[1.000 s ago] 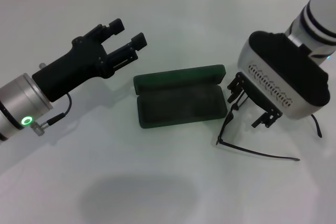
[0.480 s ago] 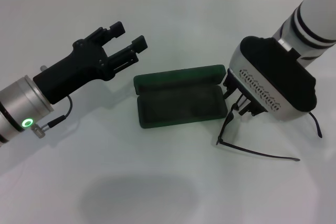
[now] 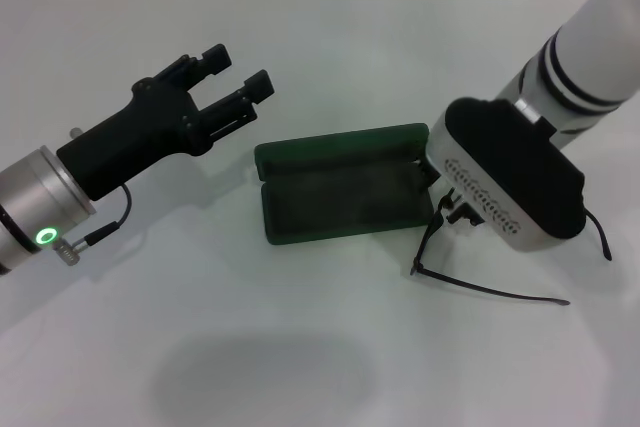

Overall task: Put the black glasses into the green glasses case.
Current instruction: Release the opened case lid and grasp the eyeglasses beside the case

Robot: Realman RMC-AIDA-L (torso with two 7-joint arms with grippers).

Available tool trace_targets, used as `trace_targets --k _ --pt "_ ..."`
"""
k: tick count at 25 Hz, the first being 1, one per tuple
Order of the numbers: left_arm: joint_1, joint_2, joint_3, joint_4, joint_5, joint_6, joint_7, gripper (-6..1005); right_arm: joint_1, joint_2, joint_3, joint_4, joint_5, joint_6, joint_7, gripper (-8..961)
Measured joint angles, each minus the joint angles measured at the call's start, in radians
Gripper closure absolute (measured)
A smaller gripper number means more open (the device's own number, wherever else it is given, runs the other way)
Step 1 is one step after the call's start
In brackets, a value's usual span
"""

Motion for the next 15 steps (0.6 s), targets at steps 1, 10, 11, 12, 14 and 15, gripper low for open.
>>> trace_targets --k 1,10,11,12,14,15 --pt "0.0 0.0 0.0 0.0 0.0 -0.001 0.0 197 -0.001 0.0 -0.01 0.0 0.0 0.002 0.0 533" --pt "0.001 0.001 0.0 0.0 -0.005 -0.001 0.0 198 -0.002 0.0 -0.027 -0.002 0.003 -0.002 0.012 580" --pt "0.001 0.001 0.0 0.0 -0.004 -0.001 0.0 198 -0.002 0.0 -0.027 -0.002 0.002 -0.002 0.012 586" --pt "0.001 0.001 0.0 0.0 -0.004 -0.001 -0.001 198 -0.003 0.0 -0.027 -0.002 0.002 -0.003 0.012 593" --pt "0.001 0.001 0.0 0.0 -0.003 0.0 -0.002 198 -0.003 0.0 -0.028 -0.002 0.001 -0.003 0.019 606" --pt "0.001 0.001 0.0 0.0 -0.002 0.001 -0.004 198 -0.003 0.0 -0.028 -0.002 0.001 -0.004 0.024 636"
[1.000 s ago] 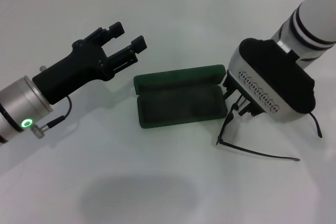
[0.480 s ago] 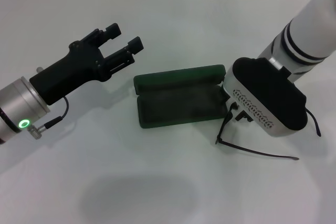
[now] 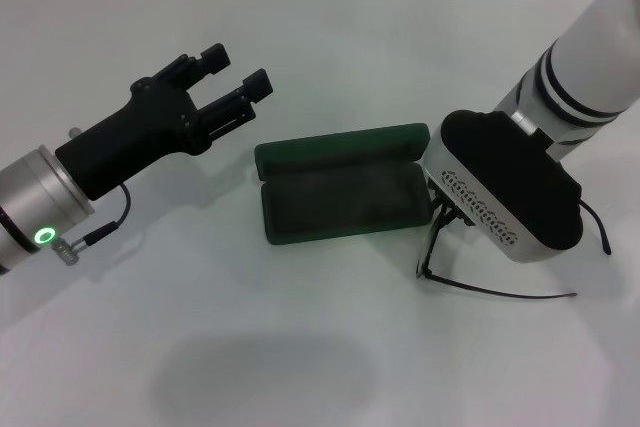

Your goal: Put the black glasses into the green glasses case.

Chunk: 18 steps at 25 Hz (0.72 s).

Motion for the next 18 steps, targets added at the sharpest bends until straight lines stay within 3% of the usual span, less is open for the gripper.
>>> trace_targets --k 7,10,18 --pt "0.0 0.0 0.0 0.0 -0.004 0.006 -0.02 198 -0.029 -0.003 0.036 -0.054 0.002 -0.051 0.02 834" --pt "0.0 0.0 0.0 0.0 -0.002 0.01 -0.021 199 -0.066 -0.004 0.091 -0.116 0.002 -0.095 0.02 837" --pt "0.009 0.0 0.002 0.002 0.0 0.165 -0.012 199 -0.22 -0.006 0.395 -0.256 0.164 -0.173 -0.053 846"
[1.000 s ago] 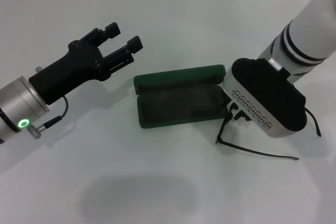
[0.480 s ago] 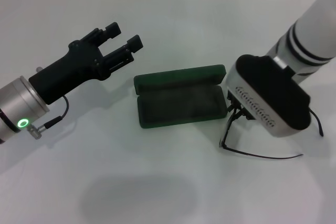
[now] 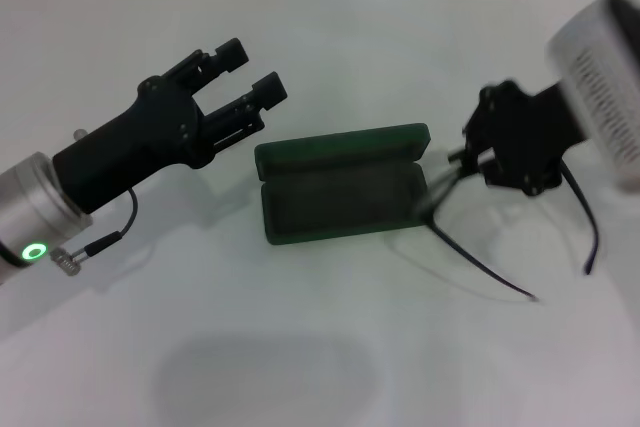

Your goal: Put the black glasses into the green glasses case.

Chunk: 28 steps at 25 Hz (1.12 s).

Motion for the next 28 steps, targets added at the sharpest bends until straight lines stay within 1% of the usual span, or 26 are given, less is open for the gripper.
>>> trace_targets --k 3,4,6,7,9,11,12,13,14,15,16,19,23,28 --pt "0.0 0.002 -0.001 0.0 -0.004 0.093 -0.004 199 -0.065 0.005 0.063 -0.026 0.088 0.02 0.021 847" --pt "-0.001 0.003 -0.001 0.003 -0.003 0.13 -0.007 199 -0.102 0.005 0.073 -0.027 0.127 0.06 0.031 847" --pt "-0.004 0.006 0.0 0.008 0.0 0.197 -0.012 200 -0.142 0.006 0.08 -0.017 0.175 0.121 0.038 847" --pt "-0.007 0.01 0.0 0.008 0.001 0.227 -0.023 200 -0.17 0.006 0.085 0.001 0.222 0.175 0.04 848" --pt "-0.015 0.018 0.001 0.009 0.002 0.256 -0.053 200 -0.193 0.006 0.103 0.054 0.308 0.232 0.035 848" --pt "-0.035 0.03 0.006 0.007 0.014 0.262 -0.088 200 -0.197 0.004 0.132 0.118 0.403 0.254 0.024 848" --pt "-0.066 0.033 0.008 0.002 0.05 0.262 -0.11 200 -0.198 0.002 0.15 0.157 0.469 0.259 0.013 849" --pt "-0.066 0.033 0.008 0.002 0.05 0.262 -0.11 200 -0.2 0.001 0.162 0.185 0.516 0.261 0.0 849" --pt "-0.087 0.031 0.008 0.001 0.077 0.262 -0.118 201 -0.202 -0.001 0.181 0.227 0.581 0.262 -0.021 849" --pt "-0.104 0.027 0.009 0.0 0.101 0.26 -0.121 201 -0.202 -0.001 0.181 0.227 0.581 0.262 -0.021 849" --pt "-0.122 0.024 0.008 0.0 0.126 0.258 -0.126 201 -0.201 -0.001 0.21 0.305 0.714 0.259 -0.081 848" --pt "-0.174 0.016 0.009 0.0 0.185 0.249 -0.153 202 -0.195 -0.002 0.214 0.376 0.823 0.225 -0.13 847" --pt "-0.227 0.013 0.008 0.0 0.223 0.223 -0.205 203 -0.175 0.002 0.208 0.425 0.85 0.2 -0.137 845" --pt "-0.254 0.013 0.007 0.011 0.225 0.218 -0.243 205 -0.133 0.0 0.179 0.477 0.859 0.183 -0.12 843"
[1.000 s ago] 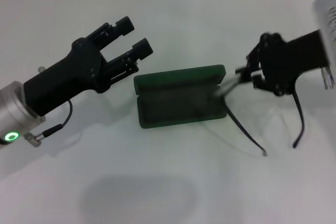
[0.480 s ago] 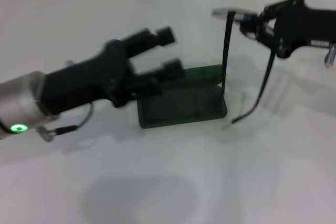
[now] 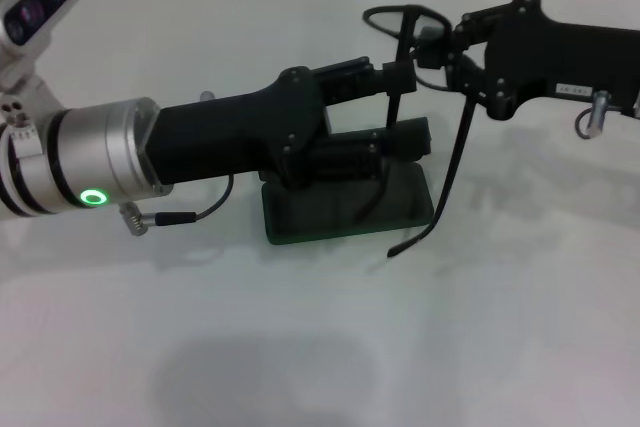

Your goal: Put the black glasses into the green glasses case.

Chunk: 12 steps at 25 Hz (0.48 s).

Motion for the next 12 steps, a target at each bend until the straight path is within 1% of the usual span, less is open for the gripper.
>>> trace_targets --k 4,7,12 --pt "-0.018 0.003 0.004 0.001 0.032 0.0 -0.023 206 0.006 0.0 -0.029 0.001 0.004 -0.023 0.01 842" --pt "-0.017 0.004 0.003 0.001 0.037 0.0 -0.034 207 0.016 -0.001 -0.055 -0.006 0.005 -0.045 0.036 841" --pt "-0.009 0.003 0.002 0.001 0.038 -0.003 -0.029 208 0.028 -0.003 -0.058 -0.002 -0.004 -0.105 0.059 839"
